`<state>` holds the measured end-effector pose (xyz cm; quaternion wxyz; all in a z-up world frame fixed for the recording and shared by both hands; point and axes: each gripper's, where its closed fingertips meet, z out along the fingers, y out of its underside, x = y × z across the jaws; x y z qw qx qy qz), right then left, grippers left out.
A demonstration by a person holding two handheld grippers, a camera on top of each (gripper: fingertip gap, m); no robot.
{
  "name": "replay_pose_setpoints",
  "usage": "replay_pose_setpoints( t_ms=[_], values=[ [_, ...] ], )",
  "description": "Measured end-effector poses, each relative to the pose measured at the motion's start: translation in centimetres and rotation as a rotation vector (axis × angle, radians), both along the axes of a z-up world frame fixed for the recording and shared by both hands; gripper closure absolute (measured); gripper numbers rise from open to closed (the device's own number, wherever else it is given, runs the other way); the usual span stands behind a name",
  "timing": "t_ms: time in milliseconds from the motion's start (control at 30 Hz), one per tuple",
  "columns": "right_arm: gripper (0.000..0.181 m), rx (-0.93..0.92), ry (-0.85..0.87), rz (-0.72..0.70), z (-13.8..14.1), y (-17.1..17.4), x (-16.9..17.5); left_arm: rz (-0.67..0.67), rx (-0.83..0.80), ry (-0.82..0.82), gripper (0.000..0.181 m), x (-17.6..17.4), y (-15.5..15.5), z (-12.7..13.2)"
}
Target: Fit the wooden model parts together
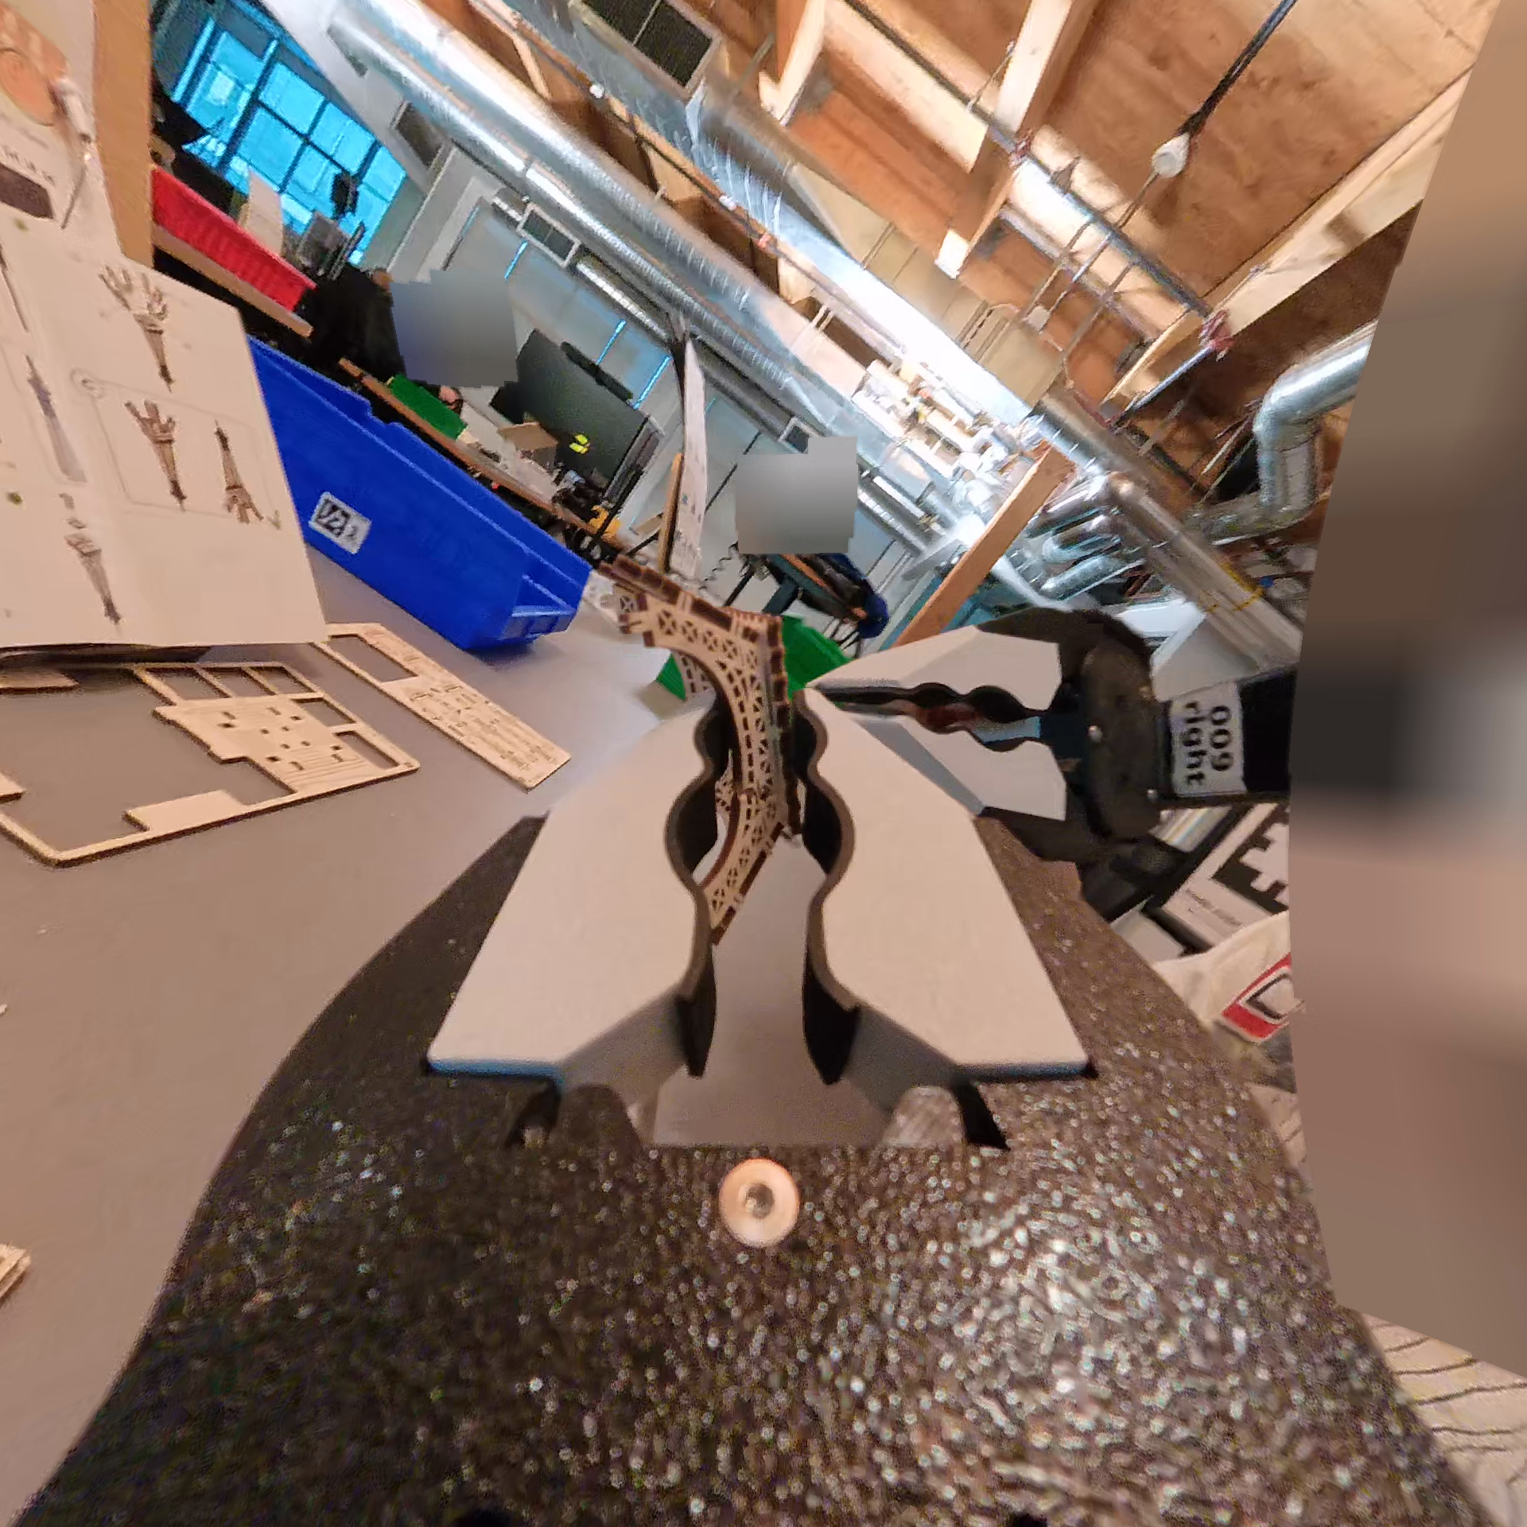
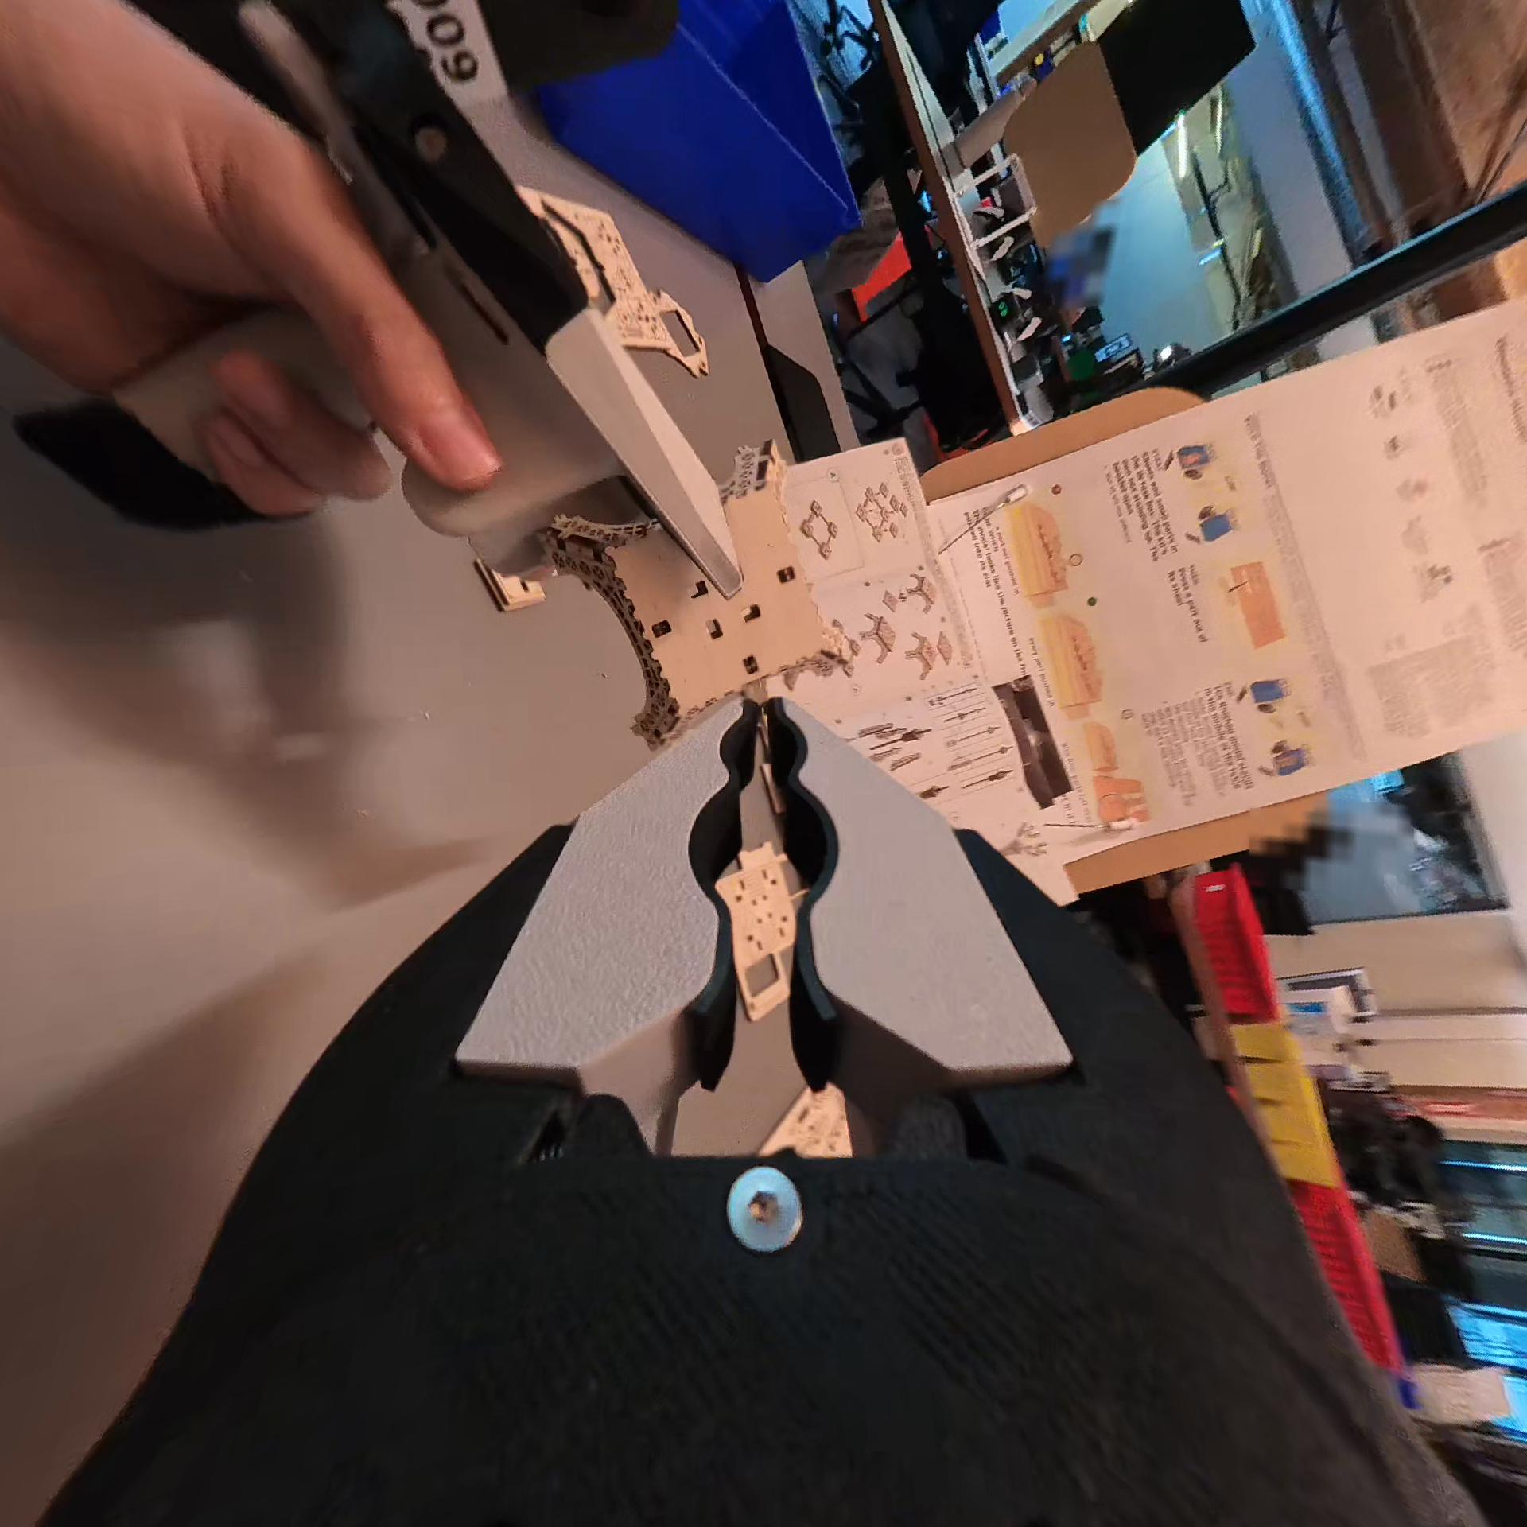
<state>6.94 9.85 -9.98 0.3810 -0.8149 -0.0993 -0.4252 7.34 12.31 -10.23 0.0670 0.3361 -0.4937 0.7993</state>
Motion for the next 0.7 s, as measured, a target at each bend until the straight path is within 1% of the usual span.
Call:
replay_pose_setpoints(
  t_ms=[67, 100, 167, 233, 300, 367, 467, 600, 700],
  values=[
    [0.180, 0.052, 0.057, -0.011, 0.5, 0.2, -0.1, -0.040, -0.069, 0.021, 0.170, -0.3, 0.2, 0.5],
    [0.181, 0.081, 0.046, -0.016, 1.1, 0.2, -0.1, -0.067, -0.098, 0.039, 0.170, -0.4, 0.2, 0.7],
    [0.180, 0.063, -0.028, 0.019, 1.5, 0.5, -0.3, -0.105, -0.131, 0.060, 0.170, -0.6, 0.1, 0.7],
    [0.180, 0.031, -0.117, 0.018, 1.7, 0.4, -0.2, -0.135, -0.154, 0.076, 0.170, -0.8, -0.1, 0.7],
    [0.180, -0.010, -0.169, 0.018, 1.7, 0.3, -0.2, -0.152, -0.149, 0.077, 0.170, -0.9, -0.4, 0.6],
    [0.180, -0.036, -0.215, 0.031, 1.8, 0.4, -0.3, -0.152, -0.123, 0.071, 0.170, -1.0, -0.6, 0.5],
    [0.181, -0.121, -0.223, 0.034, 0.7, 0.4, -0.2, -0.132, -0.068, 0.050, 0.170, -1.0, -0.9, 0.3],
    [0.180, -0.192, -0.241, 0.033, -0.4, 0.6, 0.0, -0.065, 0.069, 0.007, 0.170, -0.8, -1.1, -0.3],
    [0.180, -0.208, -0.257, 0.023, -0.5, 0.7, 0.1, -0.019, 0.155, -0.030, 0.170, -0.7, -1.3, -0.4]
  ],
)
